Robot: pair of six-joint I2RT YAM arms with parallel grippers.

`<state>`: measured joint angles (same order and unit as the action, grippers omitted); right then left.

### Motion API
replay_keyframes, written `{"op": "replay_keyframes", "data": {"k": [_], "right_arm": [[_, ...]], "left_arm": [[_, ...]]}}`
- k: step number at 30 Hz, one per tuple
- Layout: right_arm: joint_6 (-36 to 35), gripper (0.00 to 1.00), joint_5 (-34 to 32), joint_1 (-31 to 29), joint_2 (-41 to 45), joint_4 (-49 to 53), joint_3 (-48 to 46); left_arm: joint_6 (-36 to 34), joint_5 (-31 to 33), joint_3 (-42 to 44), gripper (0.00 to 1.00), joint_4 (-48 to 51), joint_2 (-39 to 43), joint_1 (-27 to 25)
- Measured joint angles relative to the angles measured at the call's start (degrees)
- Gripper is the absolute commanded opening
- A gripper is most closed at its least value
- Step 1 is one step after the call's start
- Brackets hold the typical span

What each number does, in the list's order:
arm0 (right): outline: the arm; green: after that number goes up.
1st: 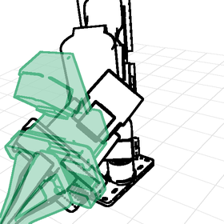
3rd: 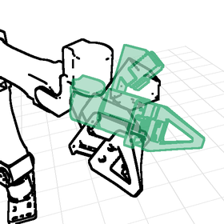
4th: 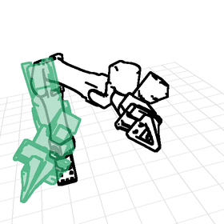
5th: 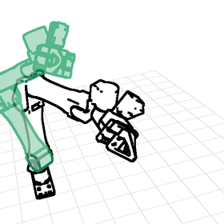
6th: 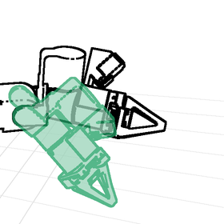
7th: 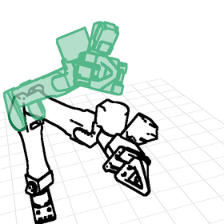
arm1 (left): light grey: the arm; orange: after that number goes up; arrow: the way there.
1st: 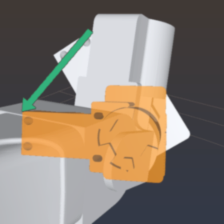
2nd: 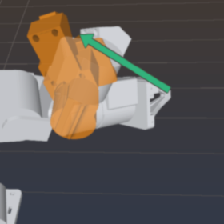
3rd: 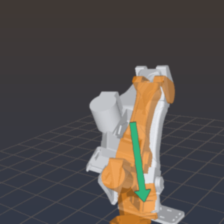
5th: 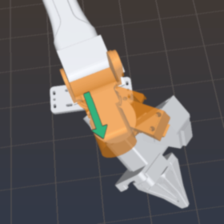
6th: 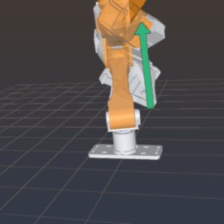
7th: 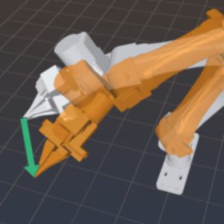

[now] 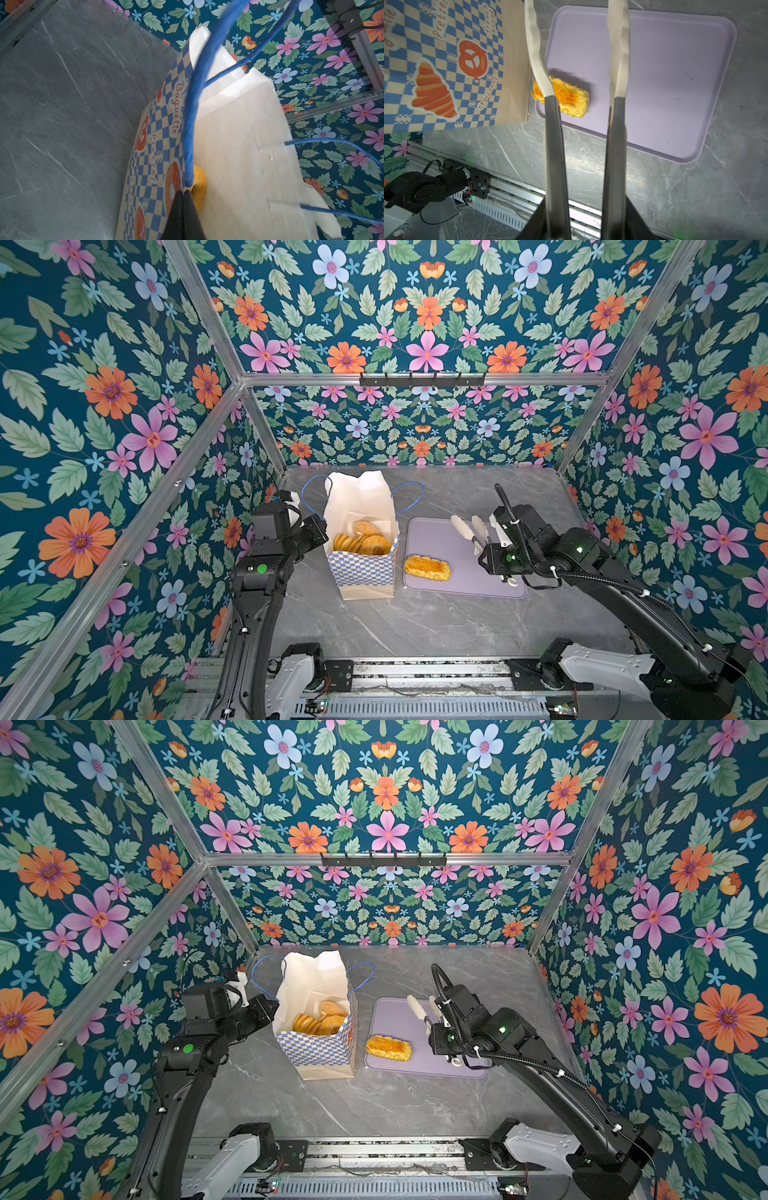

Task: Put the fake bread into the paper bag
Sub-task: 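Lower the tongs onto the ridged yellow bread on the tray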

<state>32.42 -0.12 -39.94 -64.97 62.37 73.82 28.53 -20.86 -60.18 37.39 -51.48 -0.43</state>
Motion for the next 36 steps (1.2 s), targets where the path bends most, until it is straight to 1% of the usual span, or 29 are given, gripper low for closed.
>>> {"op": "replay_keyframes", "data": {"k": [8,18,23,36], "right_arm": [[0.83,0.43,2.95,0.04,-0.70,-1.66,-4.81],[5.18,0.43,9.33,0.02,0.59,-7.13,-14.36],[7.58,0.43,11.85,0.02,1.46,-9.84,-17.68],[10.93,0.44,15.58,0.00,1.68,-15.39,-24.00]], "left_arm": [[0.00,0.00,0.04,0.05,-0.04,0.00,0.00],[0.00,-0.02,0.35,0.05,-0.09,0.02,0.00],[0.00,-0.02,0.42,0.05,-0.11,0.04,0.00],[0.00,-0.15,0.94,0.05,-0.48,0.22,0.00]]}}
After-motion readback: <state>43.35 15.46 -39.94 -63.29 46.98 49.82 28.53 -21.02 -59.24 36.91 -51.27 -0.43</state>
